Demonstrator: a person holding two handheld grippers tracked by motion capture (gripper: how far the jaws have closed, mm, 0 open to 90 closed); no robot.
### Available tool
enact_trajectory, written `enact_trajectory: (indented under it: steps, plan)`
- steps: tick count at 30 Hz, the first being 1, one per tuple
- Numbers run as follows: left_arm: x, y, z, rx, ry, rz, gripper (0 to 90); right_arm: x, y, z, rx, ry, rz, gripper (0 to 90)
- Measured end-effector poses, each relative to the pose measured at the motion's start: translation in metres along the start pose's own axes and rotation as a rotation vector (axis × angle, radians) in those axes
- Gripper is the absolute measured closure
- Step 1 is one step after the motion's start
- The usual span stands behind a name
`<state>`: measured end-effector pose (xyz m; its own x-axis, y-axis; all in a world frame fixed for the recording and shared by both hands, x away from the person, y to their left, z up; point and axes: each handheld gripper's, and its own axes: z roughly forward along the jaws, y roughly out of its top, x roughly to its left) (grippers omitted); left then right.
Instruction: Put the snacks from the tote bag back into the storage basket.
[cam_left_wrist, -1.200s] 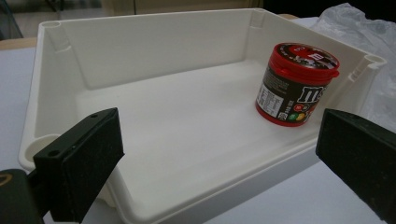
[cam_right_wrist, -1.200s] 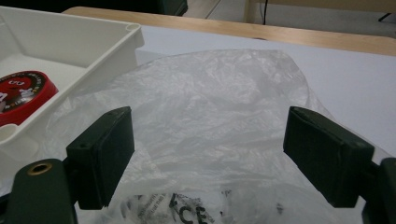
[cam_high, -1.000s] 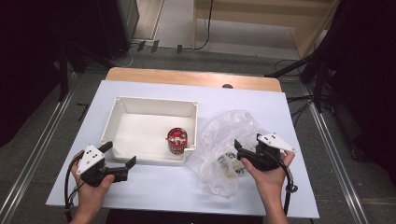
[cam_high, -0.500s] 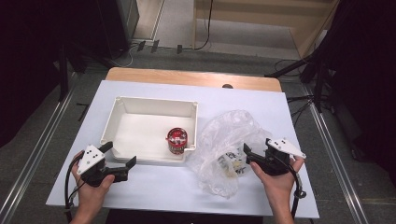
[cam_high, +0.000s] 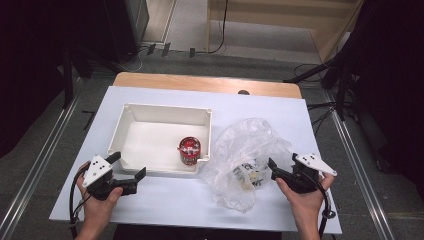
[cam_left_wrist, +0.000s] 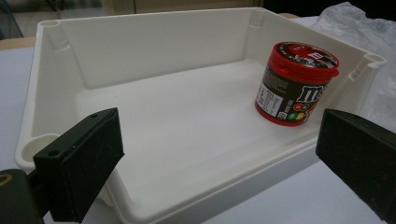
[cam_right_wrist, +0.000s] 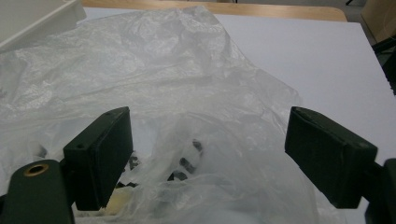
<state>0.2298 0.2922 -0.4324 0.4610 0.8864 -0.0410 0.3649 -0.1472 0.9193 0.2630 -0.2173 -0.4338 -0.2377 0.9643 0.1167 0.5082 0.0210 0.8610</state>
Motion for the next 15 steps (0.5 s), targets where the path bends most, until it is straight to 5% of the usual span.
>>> enact_trajectory:
  steps: [15]
  plan:
    - [0.0,0.0,0.0,-0.001,-0.002,0.001,0.9,-0.021,-0.012,-0.012,-0.003,-0.034,0.019,15.7]
